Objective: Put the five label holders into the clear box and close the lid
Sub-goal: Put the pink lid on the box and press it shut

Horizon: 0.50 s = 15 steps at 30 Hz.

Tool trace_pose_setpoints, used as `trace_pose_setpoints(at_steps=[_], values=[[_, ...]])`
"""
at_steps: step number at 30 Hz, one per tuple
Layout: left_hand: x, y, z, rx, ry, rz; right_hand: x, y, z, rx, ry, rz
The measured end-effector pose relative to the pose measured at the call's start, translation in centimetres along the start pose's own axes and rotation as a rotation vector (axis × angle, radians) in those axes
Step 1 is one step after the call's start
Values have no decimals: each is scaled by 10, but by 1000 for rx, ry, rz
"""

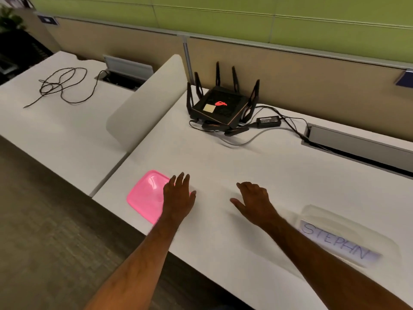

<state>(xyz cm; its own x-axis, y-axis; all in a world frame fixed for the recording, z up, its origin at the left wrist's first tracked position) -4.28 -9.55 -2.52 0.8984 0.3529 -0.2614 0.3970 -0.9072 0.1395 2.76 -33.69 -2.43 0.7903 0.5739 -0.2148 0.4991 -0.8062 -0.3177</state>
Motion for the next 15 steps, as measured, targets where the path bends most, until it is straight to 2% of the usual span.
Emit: trace_pose_setpoints(at_steps=[10, 15], values=[[6, -100, 3, -24, -40, -172, 38, -74, 63, -3, -232, -22], [12, -140, 5, -71, -66, -275, 45, -97, 95, 157, -374, 28]])
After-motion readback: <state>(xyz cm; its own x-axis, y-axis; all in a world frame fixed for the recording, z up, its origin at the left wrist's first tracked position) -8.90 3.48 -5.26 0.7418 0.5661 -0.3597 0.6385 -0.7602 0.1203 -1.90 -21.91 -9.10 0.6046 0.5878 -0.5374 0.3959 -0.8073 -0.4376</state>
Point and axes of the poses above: each hand's wrist, its own x-axis towards the middle knuckle, its own z-axis out of the palm, y = z × x, the point moved 7 cm from there along x, towards the middle knuckle, and after that the axes turned 5 degrees about -y, right-handed, at the moved point
